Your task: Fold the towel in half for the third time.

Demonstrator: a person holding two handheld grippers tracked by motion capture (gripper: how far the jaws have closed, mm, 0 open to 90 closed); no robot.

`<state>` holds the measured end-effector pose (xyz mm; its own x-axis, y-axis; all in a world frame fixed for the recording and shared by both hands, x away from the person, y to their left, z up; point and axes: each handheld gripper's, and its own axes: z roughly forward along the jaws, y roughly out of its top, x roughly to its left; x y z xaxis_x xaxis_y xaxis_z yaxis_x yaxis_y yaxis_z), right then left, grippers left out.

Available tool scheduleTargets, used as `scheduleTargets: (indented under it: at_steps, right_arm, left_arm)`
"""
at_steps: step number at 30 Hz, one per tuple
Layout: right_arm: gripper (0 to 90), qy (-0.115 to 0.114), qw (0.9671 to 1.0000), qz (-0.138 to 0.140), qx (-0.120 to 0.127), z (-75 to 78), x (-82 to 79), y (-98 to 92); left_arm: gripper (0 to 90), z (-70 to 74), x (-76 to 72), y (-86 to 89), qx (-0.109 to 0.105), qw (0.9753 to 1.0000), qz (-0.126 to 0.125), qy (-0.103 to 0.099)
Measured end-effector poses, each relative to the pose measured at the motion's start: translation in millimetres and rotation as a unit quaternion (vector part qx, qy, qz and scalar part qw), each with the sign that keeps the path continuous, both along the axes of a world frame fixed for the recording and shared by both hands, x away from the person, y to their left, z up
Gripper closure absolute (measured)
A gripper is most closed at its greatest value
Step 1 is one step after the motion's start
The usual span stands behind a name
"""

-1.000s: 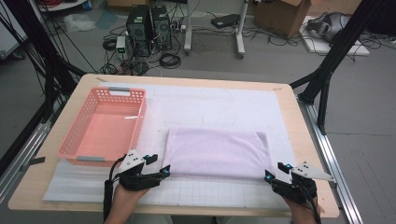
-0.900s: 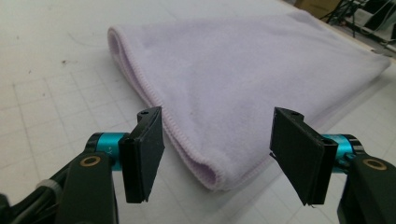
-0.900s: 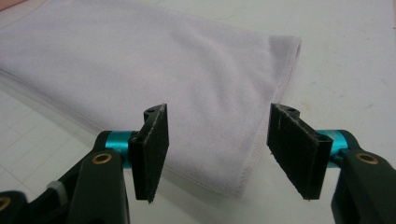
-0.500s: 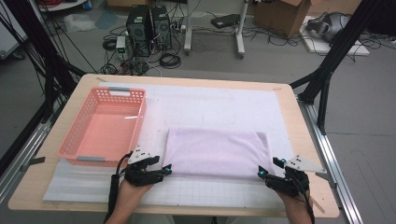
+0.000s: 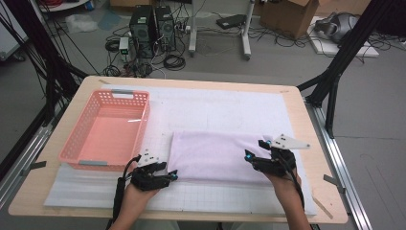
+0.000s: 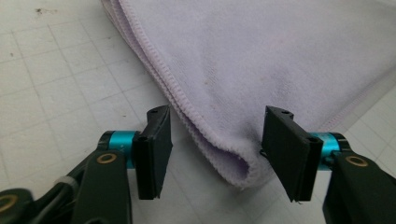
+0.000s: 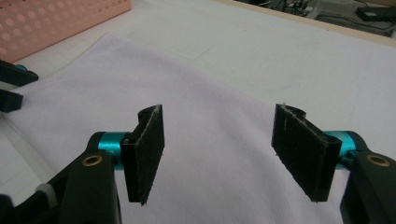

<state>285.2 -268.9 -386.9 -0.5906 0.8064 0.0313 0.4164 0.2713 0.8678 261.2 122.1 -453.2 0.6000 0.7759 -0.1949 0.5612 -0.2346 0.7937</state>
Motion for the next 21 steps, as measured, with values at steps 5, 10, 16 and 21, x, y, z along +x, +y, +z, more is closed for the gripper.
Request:
scheduleTargets:
  at_steps: [5, 10, 16, 21]
  right_arm:
    - [33.4, 0.008, 0.9997, 0.02, -0.005, 2.6, 21.9, 22.0]
    - [33.3, 0.017, 0.9992, 0.035, -0.01, 1.8, 40.6, 39.1]
    - [33.0, 0.023, 0.9983, 0.053, -0.004, -0.6, 60.3, 57.4]
    - [32.9, 0.029, 0.9976, 0.061, -0.016, -4.0, 74.7, 71.6]
  left_arm:
    - [56.1, -0.1, -0.1, -1.0, 0.003, 1.0, -0.005, -0.001]
    - [64.8, -0.2, 0.8, -0.1, -0.001, 0.9999, -0.012, 0.004]
    - [77.0, -0.4, 1.6, 0.3, -0.011, 0.9996, -0.023, 0.011]
    - [78.7, -0.7, 1.2, 0.4, -0.019, 0.9996, -0.015, 0.016]
